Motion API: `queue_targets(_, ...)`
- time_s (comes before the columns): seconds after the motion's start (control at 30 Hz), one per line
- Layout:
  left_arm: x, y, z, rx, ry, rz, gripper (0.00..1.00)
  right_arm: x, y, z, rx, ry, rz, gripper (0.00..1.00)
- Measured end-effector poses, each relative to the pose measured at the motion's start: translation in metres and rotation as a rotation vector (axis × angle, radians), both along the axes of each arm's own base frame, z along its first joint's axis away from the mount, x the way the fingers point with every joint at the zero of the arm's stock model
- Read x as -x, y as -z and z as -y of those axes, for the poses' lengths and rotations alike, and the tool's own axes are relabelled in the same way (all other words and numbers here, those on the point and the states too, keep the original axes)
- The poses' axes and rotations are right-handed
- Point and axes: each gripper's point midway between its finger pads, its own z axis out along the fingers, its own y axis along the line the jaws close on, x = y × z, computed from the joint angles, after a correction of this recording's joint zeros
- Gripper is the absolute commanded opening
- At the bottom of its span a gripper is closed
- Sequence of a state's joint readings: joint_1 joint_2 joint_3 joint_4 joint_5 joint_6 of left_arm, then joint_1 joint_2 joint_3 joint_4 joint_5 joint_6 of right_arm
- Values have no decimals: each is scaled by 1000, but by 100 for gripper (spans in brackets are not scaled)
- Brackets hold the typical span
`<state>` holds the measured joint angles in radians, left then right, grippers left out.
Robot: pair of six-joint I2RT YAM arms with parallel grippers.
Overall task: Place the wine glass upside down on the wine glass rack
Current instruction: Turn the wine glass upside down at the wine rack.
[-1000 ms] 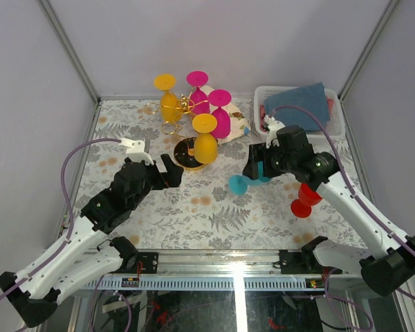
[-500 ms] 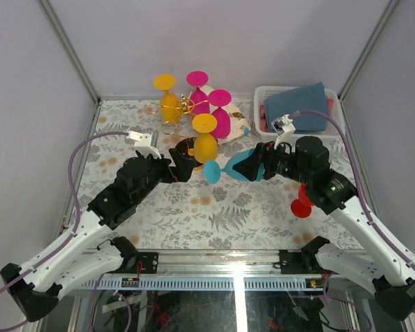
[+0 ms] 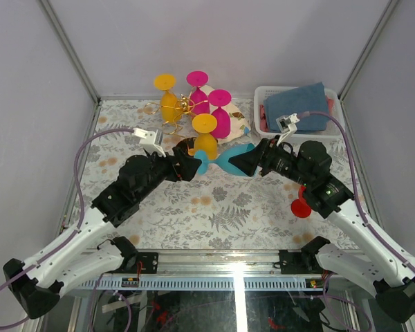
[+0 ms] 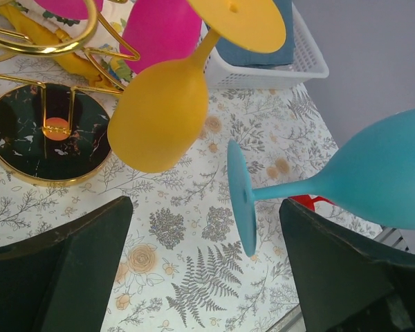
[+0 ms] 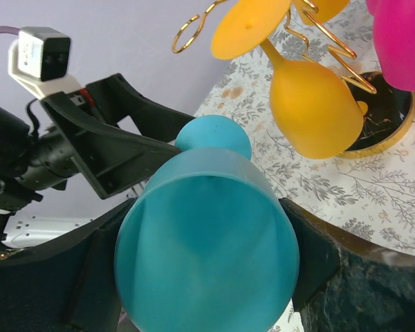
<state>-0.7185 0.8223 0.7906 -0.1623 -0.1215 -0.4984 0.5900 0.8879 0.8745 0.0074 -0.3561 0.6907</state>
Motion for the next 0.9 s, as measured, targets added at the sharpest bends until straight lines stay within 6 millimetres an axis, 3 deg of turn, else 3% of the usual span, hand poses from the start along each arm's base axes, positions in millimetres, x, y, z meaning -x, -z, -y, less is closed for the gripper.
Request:
queue_targets(0.17, -2, 9, 6, -15, 15, -24, 81, -3, -9, -4, -39, -3, 15, 73)
queue_targets(0.37, -4, 16, 9, -28, 22, -41, 76, -6, -7, -4, -37, 7, 8, 73)
queue_targets(0.9, -5, 20, 14, -41, 38, -44, 34, -10, -1, -5, -61, 21, 0, 73)
